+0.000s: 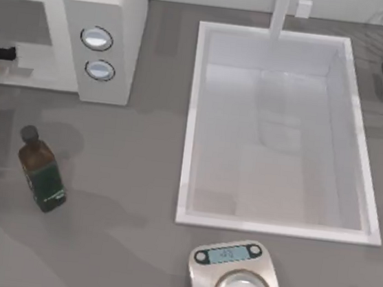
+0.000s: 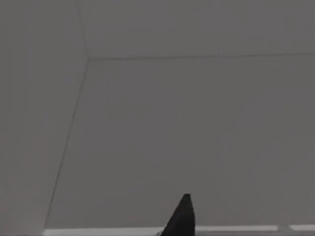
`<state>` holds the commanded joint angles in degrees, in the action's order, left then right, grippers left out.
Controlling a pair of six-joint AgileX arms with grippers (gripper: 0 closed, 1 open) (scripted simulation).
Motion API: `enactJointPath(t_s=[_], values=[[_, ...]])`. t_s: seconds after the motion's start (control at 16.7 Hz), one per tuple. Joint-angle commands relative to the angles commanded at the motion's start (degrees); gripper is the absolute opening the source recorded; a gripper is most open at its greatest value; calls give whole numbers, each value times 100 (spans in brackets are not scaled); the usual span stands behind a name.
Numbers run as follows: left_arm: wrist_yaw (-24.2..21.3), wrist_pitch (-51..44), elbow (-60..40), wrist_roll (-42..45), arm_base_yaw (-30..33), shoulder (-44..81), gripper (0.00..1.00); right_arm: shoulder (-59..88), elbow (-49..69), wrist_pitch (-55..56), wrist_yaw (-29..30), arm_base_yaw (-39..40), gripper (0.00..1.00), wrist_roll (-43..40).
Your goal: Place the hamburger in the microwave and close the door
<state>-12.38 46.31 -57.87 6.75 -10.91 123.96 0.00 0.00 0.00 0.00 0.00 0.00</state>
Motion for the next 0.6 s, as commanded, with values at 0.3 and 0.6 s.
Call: enactJointPath(t_s=[0.3, 0.6], values=[[-65, -651, -1684, 13, 308, 966, 0, 0, 0, 0, 0, 0, 100, 0], [88, -1183, -3076, -208, 402, 1715, 0, 0, 0, 0, 0, 0, 100, 0]])
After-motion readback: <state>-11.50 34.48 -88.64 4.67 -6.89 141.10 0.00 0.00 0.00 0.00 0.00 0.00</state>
